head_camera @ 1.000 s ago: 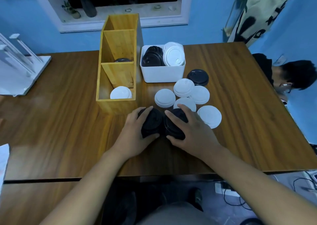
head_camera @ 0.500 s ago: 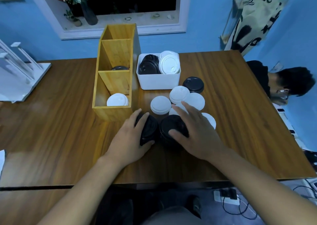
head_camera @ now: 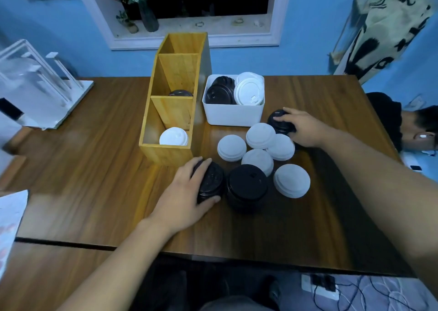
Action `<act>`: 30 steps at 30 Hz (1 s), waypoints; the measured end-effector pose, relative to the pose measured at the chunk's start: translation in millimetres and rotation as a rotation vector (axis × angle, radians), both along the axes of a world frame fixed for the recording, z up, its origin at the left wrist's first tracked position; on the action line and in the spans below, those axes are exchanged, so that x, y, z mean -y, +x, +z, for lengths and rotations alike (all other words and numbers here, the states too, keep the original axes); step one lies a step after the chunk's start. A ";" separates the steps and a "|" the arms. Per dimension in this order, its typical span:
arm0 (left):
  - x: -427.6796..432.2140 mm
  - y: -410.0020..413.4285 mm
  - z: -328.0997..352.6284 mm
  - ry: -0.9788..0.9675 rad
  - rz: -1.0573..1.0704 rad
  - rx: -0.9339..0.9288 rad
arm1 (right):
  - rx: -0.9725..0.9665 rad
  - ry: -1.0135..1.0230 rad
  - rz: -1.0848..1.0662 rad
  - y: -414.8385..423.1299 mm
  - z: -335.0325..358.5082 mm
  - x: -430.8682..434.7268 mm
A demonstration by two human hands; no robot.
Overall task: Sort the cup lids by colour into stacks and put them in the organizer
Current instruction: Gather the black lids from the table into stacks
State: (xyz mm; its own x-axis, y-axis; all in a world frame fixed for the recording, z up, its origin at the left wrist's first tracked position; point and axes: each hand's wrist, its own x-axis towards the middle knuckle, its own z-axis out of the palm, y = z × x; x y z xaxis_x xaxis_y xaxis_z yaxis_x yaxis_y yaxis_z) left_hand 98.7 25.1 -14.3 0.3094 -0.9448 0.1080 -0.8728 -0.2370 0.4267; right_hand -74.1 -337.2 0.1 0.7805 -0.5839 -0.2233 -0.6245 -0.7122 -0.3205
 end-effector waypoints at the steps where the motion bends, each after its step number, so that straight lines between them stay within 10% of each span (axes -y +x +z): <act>1: 0.5 -0.9 -0.1 -0.004 0.003 0.000 | 0.033 -0.026 -0.011 -1.4 -3.3 1.5; 14: -2.9 -6.1 -16.8 -0.151 0.240 -0.365 | 0.816 0.107 -0.194 -4.6 52.0 -114.2; 21: -5.9 -4.1 -17.5 -0.230 0.256 -0.499 | 0.361 0.037 0.418 54.2 68.4 -218.5; 30: -8.3 -2.8 -19.4 -0.185 0.236 -0.522 | 0.147 -0.018 0.450 62.9 45.9 -222.7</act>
